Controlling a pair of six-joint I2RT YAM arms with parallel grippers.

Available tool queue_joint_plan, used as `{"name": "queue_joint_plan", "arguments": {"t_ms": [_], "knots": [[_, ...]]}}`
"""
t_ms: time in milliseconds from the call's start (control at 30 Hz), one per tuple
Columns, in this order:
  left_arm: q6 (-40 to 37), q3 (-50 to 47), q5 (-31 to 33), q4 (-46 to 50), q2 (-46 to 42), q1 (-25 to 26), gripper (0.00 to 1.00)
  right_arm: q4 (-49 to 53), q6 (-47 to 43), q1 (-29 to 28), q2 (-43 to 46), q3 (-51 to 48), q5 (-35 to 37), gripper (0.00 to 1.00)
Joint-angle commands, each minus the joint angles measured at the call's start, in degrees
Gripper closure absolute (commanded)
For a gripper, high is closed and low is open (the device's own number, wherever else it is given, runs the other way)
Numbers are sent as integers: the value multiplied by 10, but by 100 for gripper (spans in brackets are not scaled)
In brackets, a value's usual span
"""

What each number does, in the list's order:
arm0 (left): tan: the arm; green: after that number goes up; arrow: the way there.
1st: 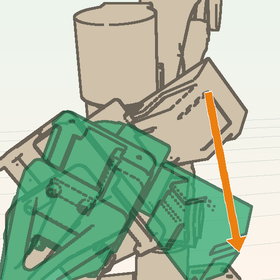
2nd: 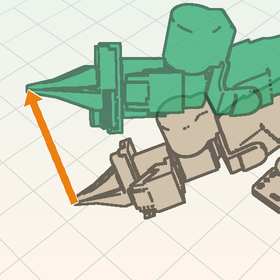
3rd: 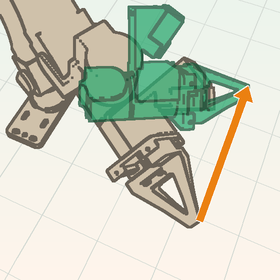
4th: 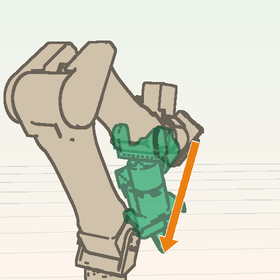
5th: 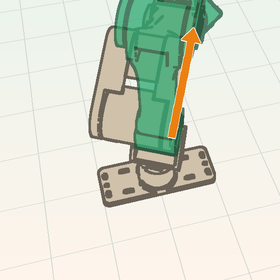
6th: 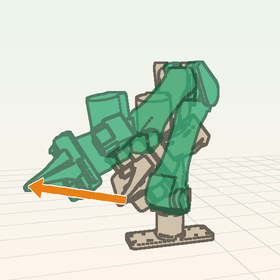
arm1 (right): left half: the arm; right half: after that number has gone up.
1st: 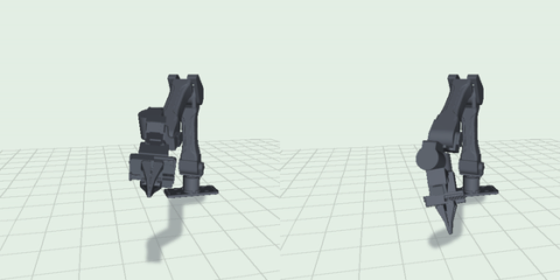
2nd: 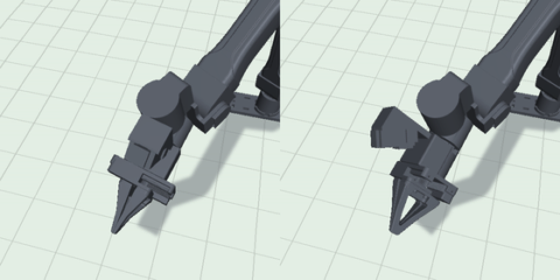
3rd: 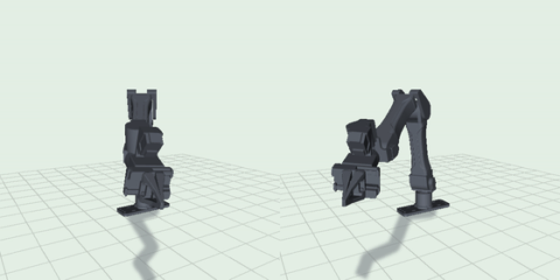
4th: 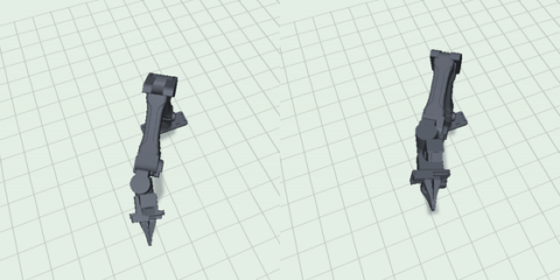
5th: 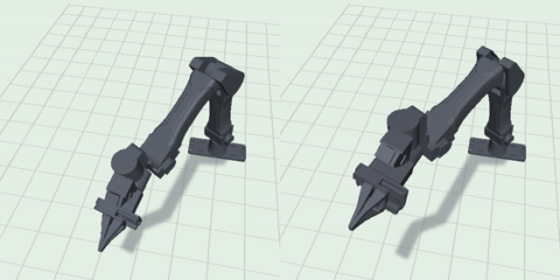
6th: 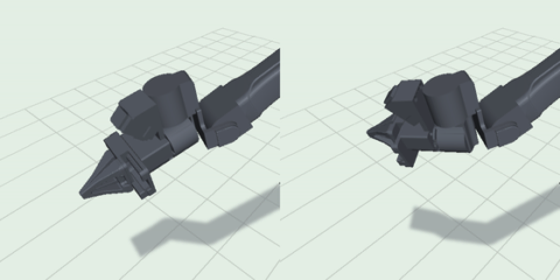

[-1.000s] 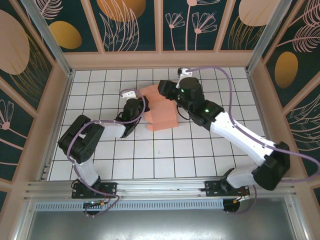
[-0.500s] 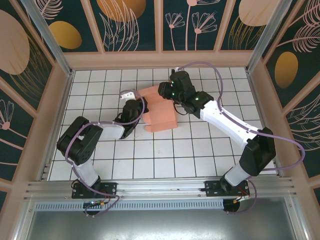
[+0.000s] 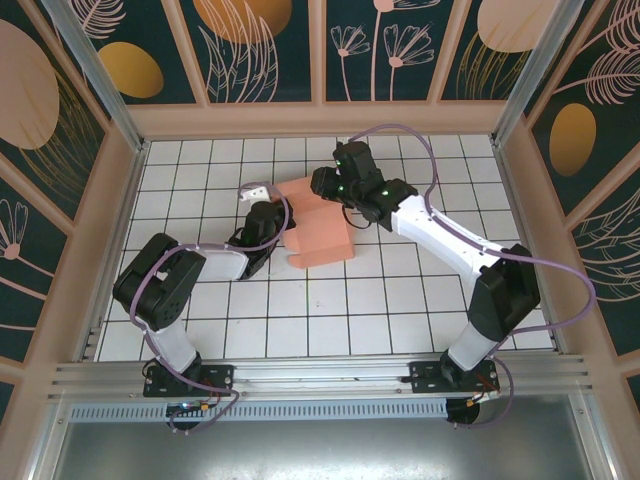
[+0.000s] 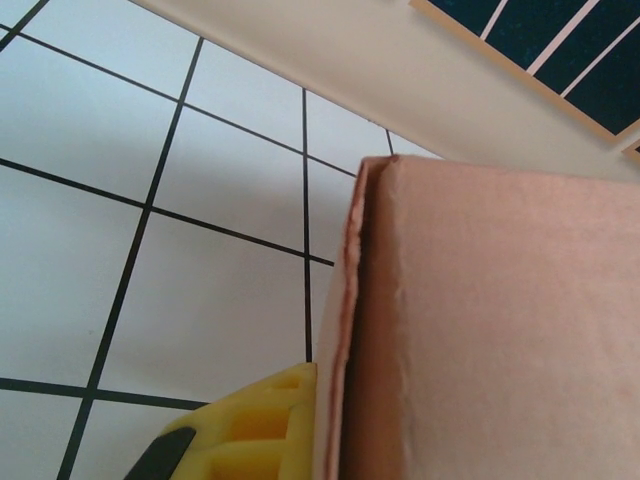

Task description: Fold the paper box

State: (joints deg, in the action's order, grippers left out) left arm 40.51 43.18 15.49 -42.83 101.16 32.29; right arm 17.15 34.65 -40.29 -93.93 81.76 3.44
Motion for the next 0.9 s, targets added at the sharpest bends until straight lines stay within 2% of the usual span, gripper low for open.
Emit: {"name": "queue_joint_plan", "arguments": {"t_ms": [0, 133, 233, 367, 533, 867], "knots": [[6, -3, 2, -30, -26, 2, 100, 29, -3, -9, -7, 26, 33, 62], [10, -9, 13, -30, -26, 2, 100, 49, -14, -21, 6, 28, 114, 52], [10, -8, 13, -30, -26, 2, 100, 65, -18, -23, 2, 33, 162, 50], [11, -4, 7, -30, -26, 3, 100, 76, -20, -26, -20, 54, 150, 53], [11, -6, 7, -31, -26, 3, 100, 101, -21, -30, -59, 92, 134, 62], [13, -7, 9, -33, -44, 3, 100, 130, -28, -37, -93, 129, 136, 63]]}}
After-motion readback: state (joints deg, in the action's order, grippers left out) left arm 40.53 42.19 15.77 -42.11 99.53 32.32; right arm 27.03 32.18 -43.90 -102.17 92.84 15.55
